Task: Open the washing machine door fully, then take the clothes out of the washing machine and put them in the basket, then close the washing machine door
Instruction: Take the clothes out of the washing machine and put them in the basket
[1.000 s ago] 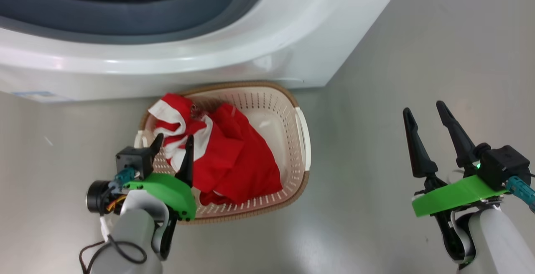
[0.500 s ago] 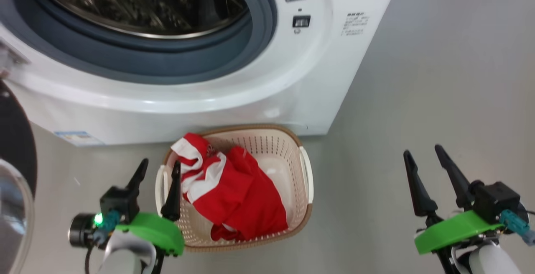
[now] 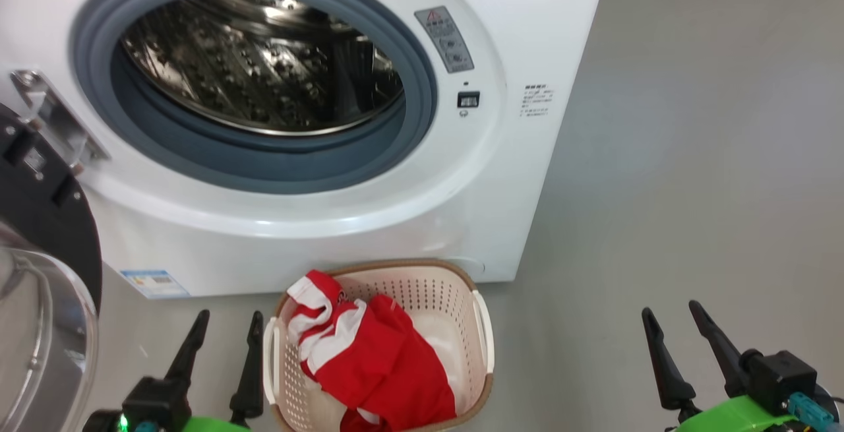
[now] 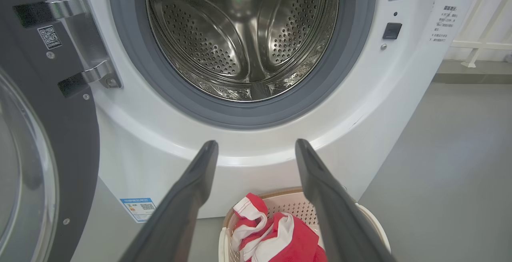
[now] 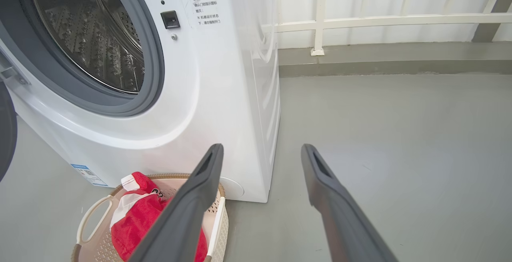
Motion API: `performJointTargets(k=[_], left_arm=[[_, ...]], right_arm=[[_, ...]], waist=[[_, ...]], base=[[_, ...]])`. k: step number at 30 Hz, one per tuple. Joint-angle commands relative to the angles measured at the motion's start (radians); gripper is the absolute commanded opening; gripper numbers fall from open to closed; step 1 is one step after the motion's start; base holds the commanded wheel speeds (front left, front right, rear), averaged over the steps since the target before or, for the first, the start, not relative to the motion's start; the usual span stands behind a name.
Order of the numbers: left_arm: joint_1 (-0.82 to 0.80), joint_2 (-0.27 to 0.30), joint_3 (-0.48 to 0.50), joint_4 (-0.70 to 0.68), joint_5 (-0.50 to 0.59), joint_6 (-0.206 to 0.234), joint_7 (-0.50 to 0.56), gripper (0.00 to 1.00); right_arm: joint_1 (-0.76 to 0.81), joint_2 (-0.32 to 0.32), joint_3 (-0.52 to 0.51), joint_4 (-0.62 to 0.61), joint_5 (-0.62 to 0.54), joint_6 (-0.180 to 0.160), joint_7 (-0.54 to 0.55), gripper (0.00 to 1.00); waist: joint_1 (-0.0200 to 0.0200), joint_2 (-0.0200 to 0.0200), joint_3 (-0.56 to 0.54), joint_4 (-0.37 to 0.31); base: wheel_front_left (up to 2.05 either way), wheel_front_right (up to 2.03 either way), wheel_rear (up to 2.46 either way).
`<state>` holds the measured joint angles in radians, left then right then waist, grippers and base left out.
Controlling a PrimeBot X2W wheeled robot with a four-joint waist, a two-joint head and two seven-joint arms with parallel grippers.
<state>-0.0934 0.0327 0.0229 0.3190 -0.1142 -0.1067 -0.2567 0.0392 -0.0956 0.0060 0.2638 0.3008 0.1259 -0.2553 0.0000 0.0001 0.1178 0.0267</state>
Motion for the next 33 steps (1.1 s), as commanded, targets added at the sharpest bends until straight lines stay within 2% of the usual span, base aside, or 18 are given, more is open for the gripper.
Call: performJointTargets(k=[1,16,33], left_arm=[[0.013,0.018,0.036,-0.051,0.015,-0.005,-0.005,1.0],[0.222,0.018,0.061,-0.254,-0.008,0.027,-0.005,1.0],[0.234,0.018,0.059,-0.266,-0.022,0.043,-0.005,1.0]], right_arm=[[0.005,-0.015,0.016,-0.025,0.005,0.005,-0.006,1.0],[0.096,-0.018,-0.002,-0.062,-0.002,0.005,-0.006,1.0],[0.111,-0.016,-0.012,-0.071,-0.005,0.005,-0.006,1.0]], waist=[[0.0,-0.0001,-0.043,-0.002],[0.0,-0.0001,-0.107,-0.016],[0.0,-0.0001,-0.105,-0.008]], base=[[0.0,0.0,0.0],[0.0,0.0,0.0],[0.0,0.0,0.0]])
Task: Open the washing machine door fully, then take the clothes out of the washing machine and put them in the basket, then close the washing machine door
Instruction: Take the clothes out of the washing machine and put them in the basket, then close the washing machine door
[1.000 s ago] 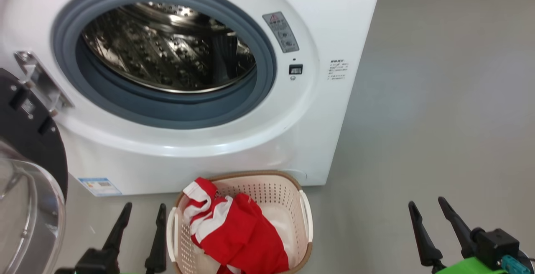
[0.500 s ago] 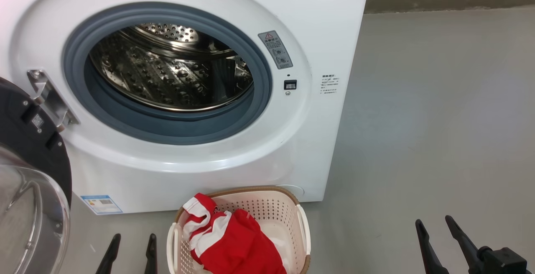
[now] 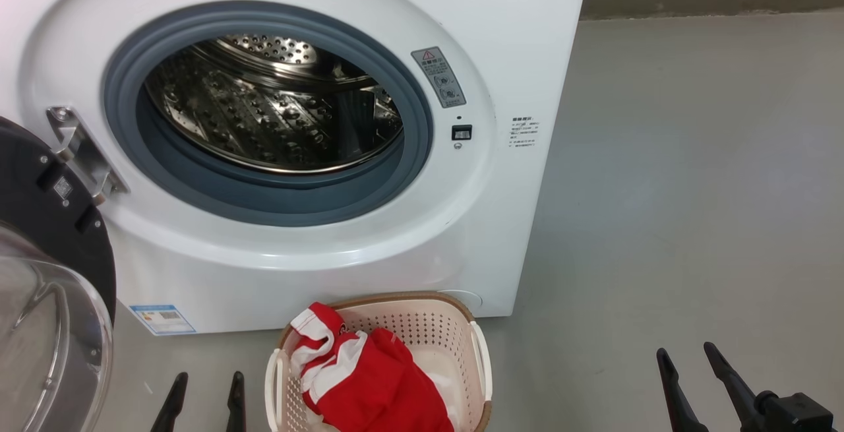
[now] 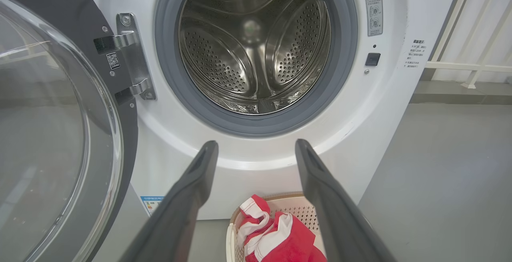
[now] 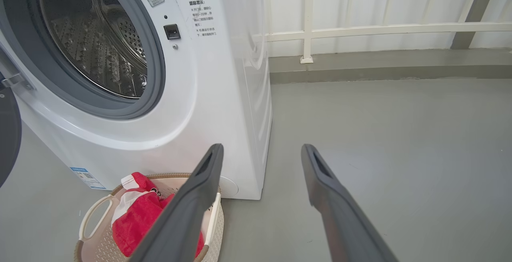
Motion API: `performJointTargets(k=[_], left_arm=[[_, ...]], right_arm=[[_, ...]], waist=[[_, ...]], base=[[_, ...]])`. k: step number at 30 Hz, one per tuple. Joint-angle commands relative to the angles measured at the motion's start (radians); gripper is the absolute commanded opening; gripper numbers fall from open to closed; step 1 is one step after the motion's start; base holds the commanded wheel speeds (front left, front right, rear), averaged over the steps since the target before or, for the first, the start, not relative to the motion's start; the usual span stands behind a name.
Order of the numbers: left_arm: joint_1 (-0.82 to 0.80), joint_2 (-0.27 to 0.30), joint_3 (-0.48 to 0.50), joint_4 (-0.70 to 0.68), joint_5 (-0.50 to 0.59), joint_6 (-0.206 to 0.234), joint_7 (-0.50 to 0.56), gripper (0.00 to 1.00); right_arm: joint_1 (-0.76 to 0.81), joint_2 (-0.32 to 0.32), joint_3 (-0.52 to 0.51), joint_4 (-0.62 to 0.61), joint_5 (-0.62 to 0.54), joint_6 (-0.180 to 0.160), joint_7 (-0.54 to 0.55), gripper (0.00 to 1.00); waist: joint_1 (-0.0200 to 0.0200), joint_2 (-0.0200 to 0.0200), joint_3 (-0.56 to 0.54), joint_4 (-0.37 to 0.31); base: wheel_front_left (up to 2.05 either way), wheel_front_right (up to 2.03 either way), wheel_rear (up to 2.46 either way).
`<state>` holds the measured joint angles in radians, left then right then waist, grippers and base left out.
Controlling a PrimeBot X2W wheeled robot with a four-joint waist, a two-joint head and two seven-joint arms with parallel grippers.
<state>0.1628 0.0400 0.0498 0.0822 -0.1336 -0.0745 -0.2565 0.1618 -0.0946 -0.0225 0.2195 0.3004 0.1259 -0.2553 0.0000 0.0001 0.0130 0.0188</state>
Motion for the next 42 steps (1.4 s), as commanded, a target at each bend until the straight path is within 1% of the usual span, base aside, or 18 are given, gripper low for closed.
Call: performJointTargets(k=[1,11,27,42], left_arm=[[-0.024,0.01,0.031,-0.03,-0.002,0.011,-0.005,1.0],[-0.028,0.01,0.034,-0.017,0.013,0.013,-0.005,1.0],[-0.029,0.01,0.032,-0.026,0.008,0.014,-0.005,1.0],[-0.03,0.01,0.018,-0.01,-0.001,0.022,-0.005,1.0]], right_arm=[[-0.012,-0.017,0.016,-0.027,-0.005,0.005,-0.006,1.0],[-0.017,-0.014,0.016,-0.025,-0.006,0.005,-0.006,1.0],[-0.021,-0.011,0.015,-0.024,-0.005,0.005,-0.006,1.0],[-0.024,-0.011,0.021,-0.022,-0.006,0.005,-0.006,1.0]], waist=[[0.0,-0.0001,0.0,0.0],[0.0,-0.0001,-0.002,-0.002],[0.0,-0.0001,-0.001,0.005],[0.0,-0.0001,-0.007,0.021]], base=[[0.0,0.0,0.0],[-0.2,0.2,0.0],[-0.98,0.98,0.0],[-0.04,0.04,0.0]])
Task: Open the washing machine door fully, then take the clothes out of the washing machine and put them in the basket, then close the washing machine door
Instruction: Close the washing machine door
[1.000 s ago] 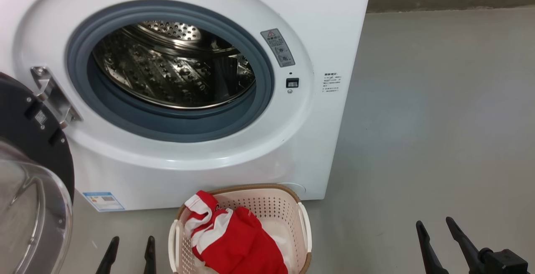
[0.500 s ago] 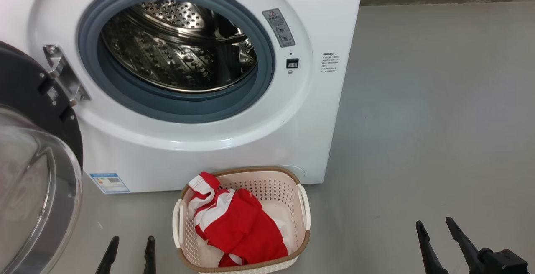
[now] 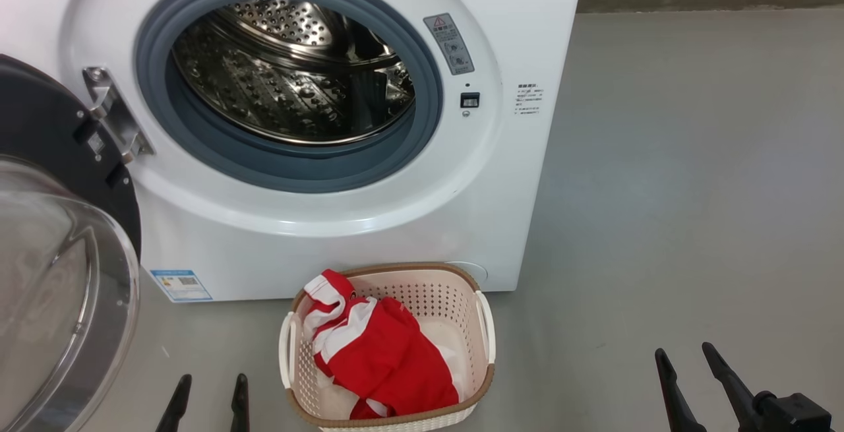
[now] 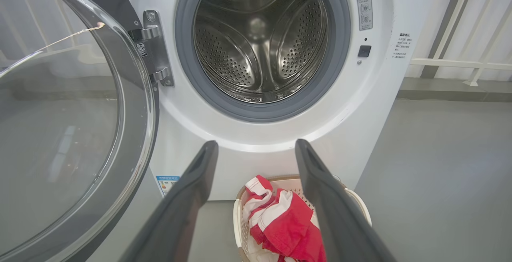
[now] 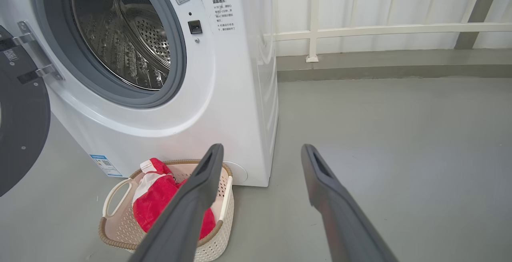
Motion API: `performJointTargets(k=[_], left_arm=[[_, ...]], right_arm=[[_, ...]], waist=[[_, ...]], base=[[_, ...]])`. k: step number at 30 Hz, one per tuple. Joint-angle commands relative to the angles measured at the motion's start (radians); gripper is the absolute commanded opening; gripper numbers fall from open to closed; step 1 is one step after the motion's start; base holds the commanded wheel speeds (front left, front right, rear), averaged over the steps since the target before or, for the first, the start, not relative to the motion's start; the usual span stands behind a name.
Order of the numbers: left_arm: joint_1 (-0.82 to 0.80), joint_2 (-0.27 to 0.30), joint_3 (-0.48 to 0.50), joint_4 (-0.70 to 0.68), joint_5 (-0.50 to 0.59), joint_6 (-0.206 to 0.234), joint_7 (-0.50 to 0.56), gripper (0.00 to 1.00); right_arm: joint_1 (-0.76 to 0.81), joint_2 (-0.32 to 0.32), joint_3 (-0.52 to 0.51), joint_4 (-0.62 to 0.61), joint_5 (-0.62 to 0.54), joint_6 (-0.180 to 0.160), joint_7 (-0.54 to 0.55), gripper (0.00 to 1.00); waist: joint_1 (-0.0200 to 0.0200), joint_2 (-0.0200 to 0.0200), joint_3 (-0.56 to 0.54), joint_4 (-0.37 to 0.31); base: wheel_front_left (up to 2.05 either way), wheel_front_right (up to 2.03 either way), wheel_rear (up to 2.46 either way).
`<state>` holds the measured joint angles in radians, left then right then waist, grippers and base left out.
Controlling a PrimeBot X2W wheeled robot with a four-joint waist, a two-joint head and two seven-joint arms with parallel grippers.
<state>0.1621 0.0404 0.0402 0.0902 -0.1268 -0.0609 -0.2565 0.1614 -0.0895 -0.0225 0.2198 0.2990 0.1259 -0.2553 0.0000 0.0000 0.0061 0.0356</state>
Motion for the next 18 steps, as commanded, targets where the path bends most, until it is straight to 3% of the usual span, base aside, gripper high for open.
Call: performJointTargets(k=[1,8,18], left_arm=[[-0.029,0.01,0.026,-0.016,-0.009,0.009,-0.005,1.0],[-0.027,0.01,0.017,0.0,-0.028,0.022,-0.005,1.0],[-0.001,0.01,-0.003,0.035,-0.073,0.062,-0.005,1.0]], right_arm=[[-0.024,-0.018,0.022,-0.022,-0.005,0.005,-0.006,1.0],[-0.026,-0.028,0.043,-0.016,-0.005,0.005,-0.006,1.0],[-0.053,-0.05,0.127,0.007,-0.001,0.005,-0.006,1.0]], waist=[[0.0,0.0,-0.001,0.008],[0.0,0.0,-0.005,0.054],[0.0,0.0,-0.016,0.197]], base=[[0.0,0.0,0.0],[0.0,0.0,0.0],[0.0,0.0,0.0]])
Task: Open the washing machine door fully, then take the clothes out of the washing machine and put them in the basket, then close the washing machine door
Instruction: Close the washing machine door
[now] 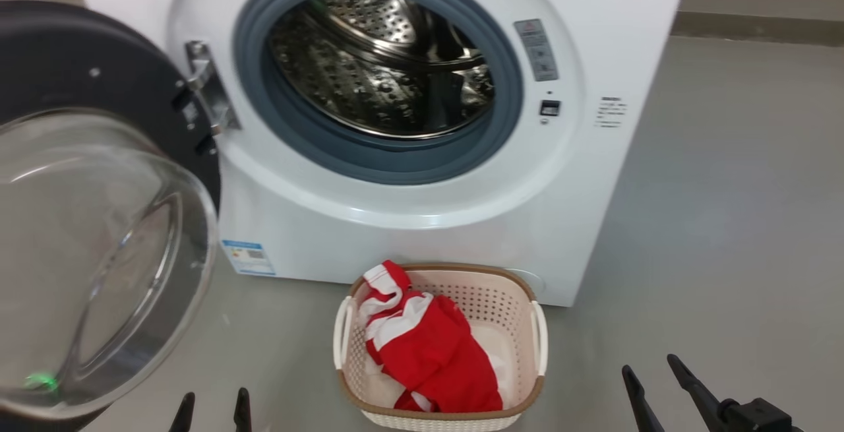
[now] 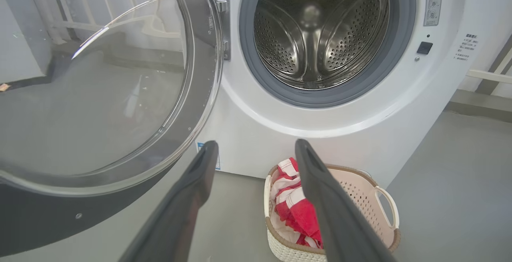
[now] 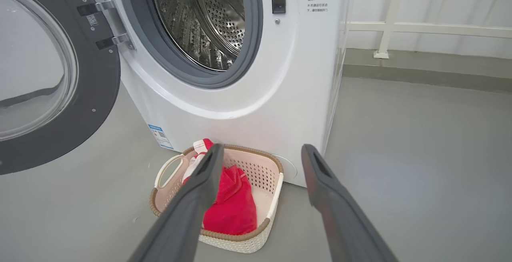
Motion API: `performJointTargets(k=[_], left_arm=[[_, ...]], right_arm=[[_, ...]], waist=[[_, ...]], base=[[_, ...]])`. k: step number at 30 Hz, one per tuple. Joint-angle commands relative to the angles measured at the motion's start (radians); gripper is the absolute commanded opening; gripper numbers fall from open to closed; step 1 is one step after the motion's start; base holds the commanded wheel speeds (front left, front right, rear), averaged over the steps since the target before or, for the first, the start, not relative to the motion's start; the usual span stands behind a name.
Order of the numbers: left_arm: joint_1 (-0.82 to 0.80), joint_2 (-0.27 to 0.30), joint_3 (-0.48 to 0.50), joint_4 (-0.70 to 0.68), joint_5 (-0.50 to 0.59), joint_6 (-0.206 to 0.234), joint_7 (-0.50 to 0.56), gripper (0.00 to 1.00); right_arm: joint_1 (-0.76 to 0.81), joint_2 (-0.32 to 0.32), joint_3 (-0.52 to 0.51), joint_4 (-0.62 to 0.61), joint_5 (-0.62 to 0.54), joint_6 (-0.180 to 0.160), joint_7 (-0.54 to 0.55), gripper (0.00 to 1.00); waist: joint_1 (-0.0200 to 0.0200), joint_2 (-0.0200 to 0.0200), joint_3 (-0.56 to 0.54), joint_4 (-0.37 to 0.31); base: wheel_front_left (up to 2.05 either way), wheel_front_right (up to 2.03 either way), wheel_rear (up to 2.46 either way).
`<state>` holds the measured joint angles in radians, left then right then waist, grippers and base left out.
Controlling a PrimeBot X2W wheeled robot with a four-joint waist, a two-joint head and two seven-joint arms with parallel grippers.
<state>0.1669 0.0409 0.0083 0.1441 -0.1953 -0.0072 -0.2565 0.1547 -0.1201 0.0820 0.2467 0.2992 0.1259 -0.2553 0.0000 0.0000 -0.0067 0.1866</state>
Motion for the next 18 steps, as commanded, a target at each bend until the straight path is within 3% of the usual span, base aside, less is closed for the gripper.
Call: performJointTargets(k=[1,18], left_arm=[[-0.005,0.009,0.027,-0.017,-0.01,0.013,-0.005,1.0],[0.0,0.009,-0.005,-0.007,-0.04,0.071,-0.005,1.0]], right_arm=[[-0.052,-0.021,0.03,-0.019,0.0,0.005,-0.006,1.0],[-0.116,-0.038,0.104,0.016,0.015,0.005,-0.006,1.0]], waist=[[0.0,0.0,-0.002,0.061],[0.0,0.0,-0.008,0.288]], base=[[0.0,0.0,0.0],[0.0,0.0,0.0]])
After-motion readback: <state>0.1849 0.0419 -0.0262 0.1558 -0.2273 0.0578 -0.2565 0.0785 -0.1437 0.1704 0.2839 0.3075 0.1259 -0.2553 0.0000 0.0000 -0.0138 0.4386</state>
